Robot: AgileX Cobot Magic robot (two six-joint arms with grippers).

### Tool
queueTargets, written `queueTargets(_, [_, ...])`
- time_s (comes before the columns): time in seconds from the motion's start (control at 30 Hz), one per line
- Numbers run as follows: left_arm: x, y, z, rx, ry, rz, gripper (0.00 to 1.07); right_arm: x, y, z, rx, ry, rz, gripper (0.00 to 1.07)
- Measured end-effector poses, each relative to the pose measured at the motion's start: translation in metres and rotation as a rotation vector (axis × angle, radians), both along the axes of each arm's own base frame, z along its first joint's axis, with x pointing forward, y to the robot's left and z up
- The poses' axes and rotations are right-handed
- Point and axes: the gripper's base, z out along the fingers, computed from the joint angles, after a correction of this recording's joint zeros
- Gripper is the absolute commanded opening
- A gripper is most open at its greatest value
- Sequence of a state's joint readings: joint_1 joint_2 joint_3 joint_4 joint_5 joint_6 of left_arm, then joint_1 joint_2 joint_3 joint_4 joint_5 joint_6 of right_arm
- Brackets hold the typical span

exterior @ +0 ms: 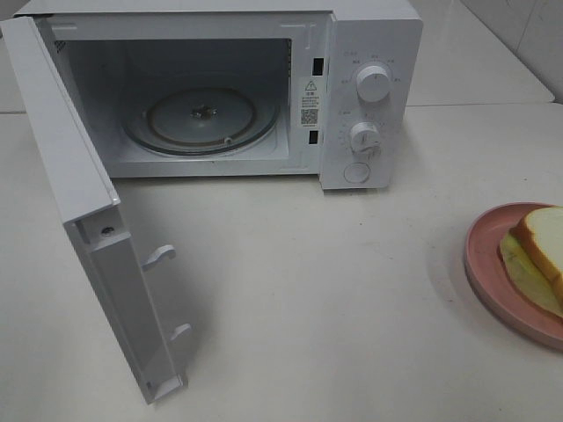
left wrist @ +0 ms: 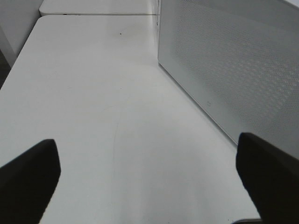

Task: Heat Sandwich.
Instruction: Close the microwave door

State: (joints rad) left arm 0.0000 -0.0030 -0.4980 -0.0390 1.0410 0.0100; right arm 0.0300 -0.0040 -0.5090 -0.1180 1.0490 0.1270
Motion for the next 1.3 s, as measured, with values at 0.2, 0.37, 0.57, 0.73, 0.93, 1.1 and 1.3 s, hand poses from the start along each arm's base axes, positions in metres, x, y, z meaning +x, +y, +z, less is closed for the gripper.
queueTargets(0.2, [0.000,0.000,0.000,0.000,0.000,0.000,0.97,0.000,0.000,0.000,0.000,0.000,0.000,0.76])
queueTargets(0.37, [0.000,0.000,0.000,-0.001,0.000,-0.001,0.97,0.000,0.000,0.000,0.000,0.000,0.000,0.76])
queueTargets(0.57, [-0.001,-0.002,0.005,-0.024,-0.032,-0.015,0.97,0.000,0.000,0.000,0.000,0.000,0.000,0.76])
queueTargets(0.73, [0.006,-0.003,0.014,-0.039,-0.091,-0.019,0.97,0.000,0.000,0.000,0.000,0.000,0.000,0.76])
queueTargets(0.93, [0.027,-0.003,0.022,-0.044,-0.093,-0.011,0.84,0.000,0.000,0.000,0.000,0.000,0.000,0.76])
queueTargets(1.1, [0.048,-0.001,0.024,-0.028,-0.060,0.001,0.59,0.000,0.000,0.000,0.000,0.000,0.000,0.76])
queueTargets(1.3, [0.075,0.001,0.020,-0.001,0.039,0.012,0.12,0.000,0.000,0.000,0.000,0.000,0.000,0.76])
